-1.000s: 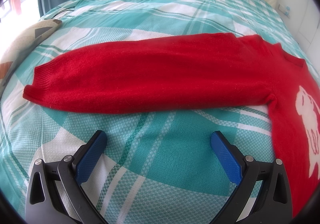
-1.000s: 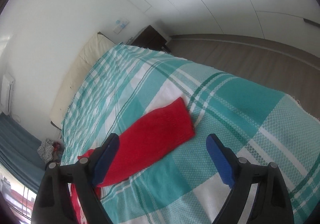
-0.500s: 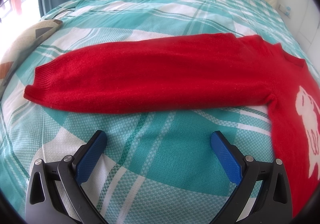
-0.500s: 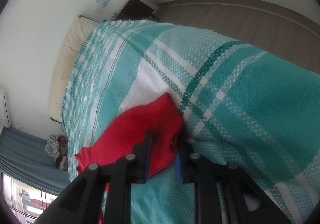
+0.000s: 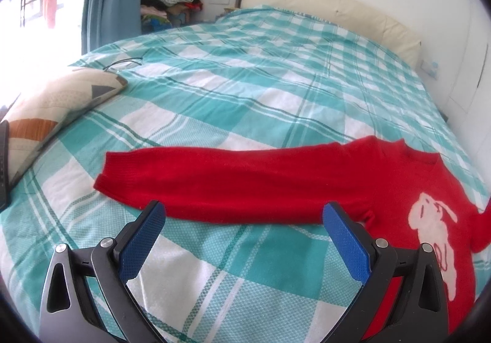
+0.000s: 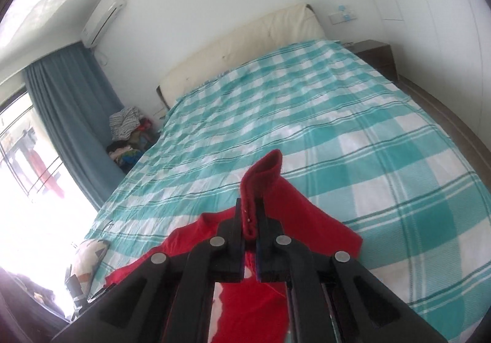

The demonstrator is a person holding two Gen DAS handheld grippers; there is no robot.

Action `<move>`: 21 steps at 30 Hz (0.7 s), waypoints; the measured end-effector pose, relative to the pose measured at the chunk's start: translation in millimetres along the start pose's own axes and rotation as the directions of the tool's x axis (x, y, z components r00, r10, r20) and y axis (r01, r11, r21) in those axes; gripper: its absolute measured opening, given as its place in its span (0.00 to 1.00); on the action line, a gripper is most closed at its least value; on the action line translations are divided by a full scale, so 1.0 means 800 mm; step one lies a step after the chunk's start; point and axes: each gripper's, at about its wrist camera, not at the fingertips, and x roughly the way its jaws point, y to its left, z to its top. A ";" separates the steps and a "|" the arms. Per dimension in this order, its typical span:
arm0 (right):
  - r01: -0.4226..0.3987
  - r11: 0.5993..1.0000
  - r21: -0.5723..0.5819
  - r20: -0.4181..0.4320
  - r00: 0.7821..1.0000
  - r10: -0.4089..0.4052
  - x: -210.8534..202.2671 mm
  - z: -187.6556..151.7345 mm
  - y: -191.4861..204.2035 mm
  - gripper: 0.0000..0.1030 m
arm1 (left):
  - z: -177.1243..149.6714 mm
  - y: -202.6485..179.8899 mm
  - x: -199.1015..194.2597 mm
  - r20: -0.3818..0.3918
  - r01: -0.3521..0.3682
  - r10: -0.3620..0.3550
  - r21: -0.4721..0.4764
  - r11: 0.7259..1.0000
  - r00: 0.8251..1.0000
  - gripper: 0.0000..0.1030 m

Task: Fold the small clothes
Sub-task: 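Lift the cuff with the right gripper, fold it across the body, release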

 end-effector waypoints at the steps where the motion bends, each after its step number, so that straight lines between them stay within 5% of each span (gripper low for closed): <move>1: -0.024 0.999 -0.034 -0.033 0.999 0.023 0.027 -0.006 0.029 0.04 | -0.001 0.001 0.001 -0.001 -0.010 0.010 0.001 1.000 1.000 0.99; 6: -0.128 0.985 -0.112 -0.183 0.977 0.106 0.147 -0.068 0.119 0.07 | -0.003 0.012 0.013 -0.038 -0.025 0.024 -0.024 0.999 0.999 0.99; 7: -0.165 0.982 -0.088 -0.220 0.965 0.142 0.169 -0.084 0.124 0.18 | -0.003 0.014 0.016 -0.047 -0.027 0.026 -0.028 0.999 0.999 0.99; 8: -0.202 0.978 -0.045 -0.257 0.949 0.184 0.187 -0.099 0.127 0.45 | -0.004 0.015 0.017 -0.054 -0.029 0.027 -0.030 0.999 0.998 0.99; 9: -0.242 0.970 0.013 -0.278 0.931 0.236 0.201 -0.113 0.125 0.57 | -0.004 0.017 0.019 -0.057 -0.030 0.028 -0.030 0.999 0.998 0.99; 12: -0.296 0.951 0.092 -0.284 0.907 0.310 0.201 -0.144 0.117 0.63 | -0.007 0.017 0.019 -0.059 -0.038 0.037 -0.027 0.999 0.998 0.99; 15: -0.256 0.967 0.011 -0.277 0.928 0.249 0.171 -0.155 0.099 0.63 | -0.010 0.018 0.023 -0.084 -0.023 0.019 -0.046 0.999 0.996 0.99; 21: -0.033 0.972 -0.235 -0.215 0.976 -0.019 0.067 -0.195 0.020 0.64 | -0.025 0.011 0.041 -0.183 0.044 -0.063 -0.104 0.994 0.981 0.99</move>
